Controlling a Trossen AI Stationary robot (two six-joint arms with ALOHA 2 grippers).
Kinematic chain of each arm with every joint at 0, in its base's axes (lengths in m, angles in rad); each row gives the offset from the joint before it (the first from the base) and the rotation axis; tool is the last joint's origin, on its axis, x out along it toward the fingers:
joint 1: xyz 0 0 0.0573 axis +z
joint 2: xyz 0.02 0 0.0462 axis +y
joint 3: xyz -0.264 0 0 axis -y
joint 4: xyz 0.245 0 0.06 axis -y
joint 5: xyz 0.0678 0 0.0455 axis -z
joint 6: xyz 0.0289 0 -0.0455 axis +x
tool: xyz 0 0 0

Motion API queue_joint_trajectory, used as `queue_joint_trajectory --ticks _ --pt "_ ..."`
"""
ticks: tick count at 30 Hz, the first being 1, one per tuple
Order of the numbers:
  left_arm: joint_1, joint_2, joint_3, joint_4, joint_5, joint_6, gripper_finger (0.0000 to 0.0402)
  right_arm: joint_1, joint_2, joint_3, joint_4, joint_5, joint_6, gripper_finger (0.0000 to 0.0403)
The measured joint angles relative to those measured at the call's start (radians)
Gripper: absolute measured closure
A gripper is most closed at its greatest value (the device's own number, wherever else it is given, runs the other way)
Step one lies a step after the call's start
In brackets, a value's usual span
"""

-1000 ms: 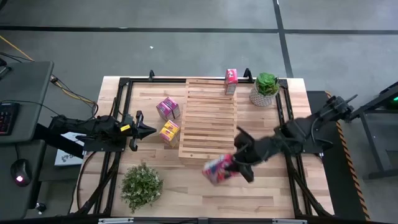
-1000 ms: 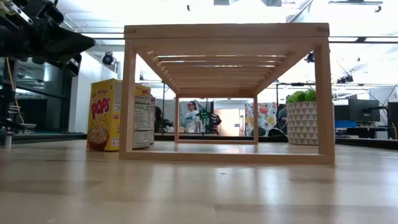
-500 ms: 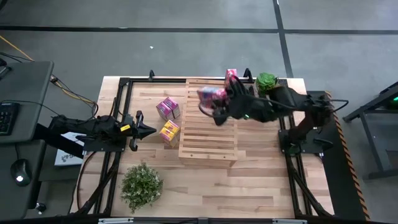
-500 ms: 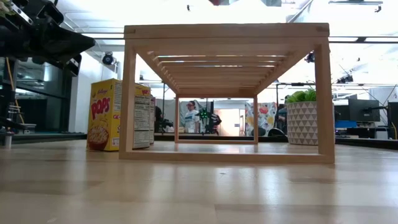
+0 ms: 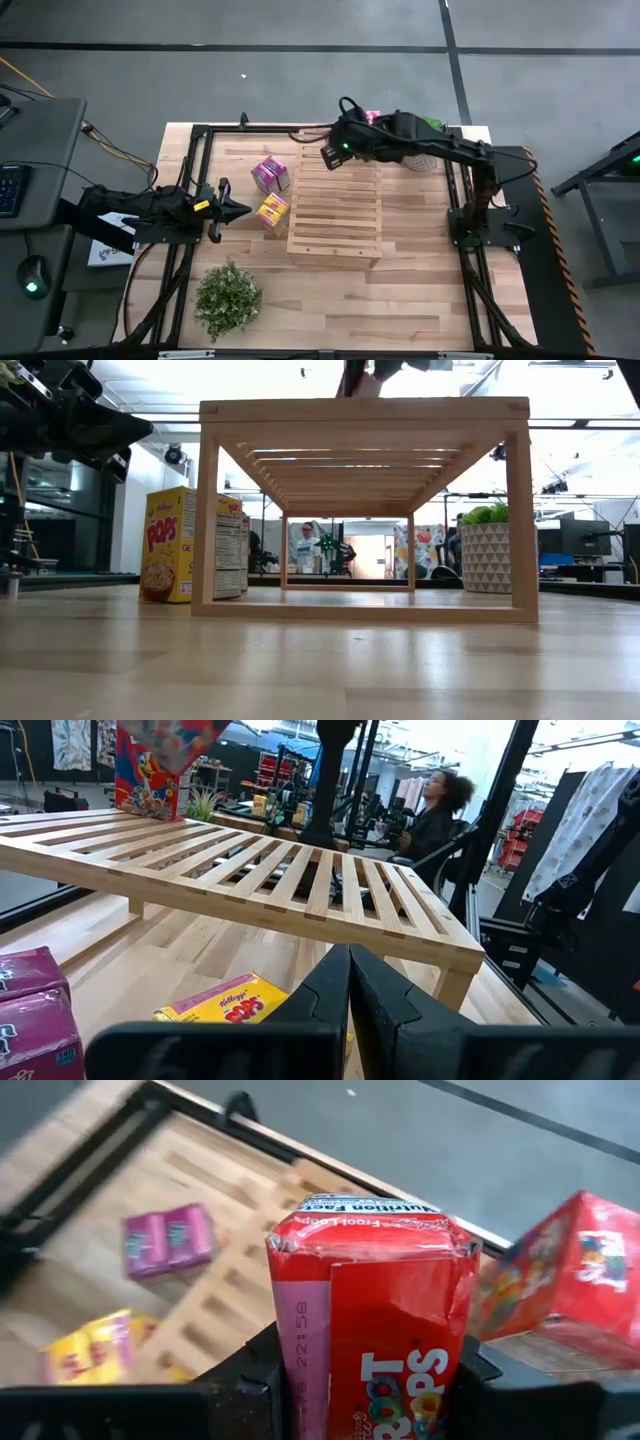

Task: Stack cereal on shelf
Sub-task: Put the red cereal box on the shelf aligned with the other red cereal box

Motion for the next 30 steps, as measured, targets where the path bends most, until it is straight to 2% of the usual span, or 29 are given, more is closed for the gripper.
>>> queue_joint_trajectory --ticks 15,30 --pt "0.000 0.000 0.000 0.001 -0.004 0.000 0.0398 -0.095 0.054 0.000 -0.095 -0.010 0.078 0.0261" --pt "0.000 0.000 0.000 0.000 -0.004 0.000 0.0398 -0.102 0.070 0.000 -0.115 -0.040 0.098 0.0261"
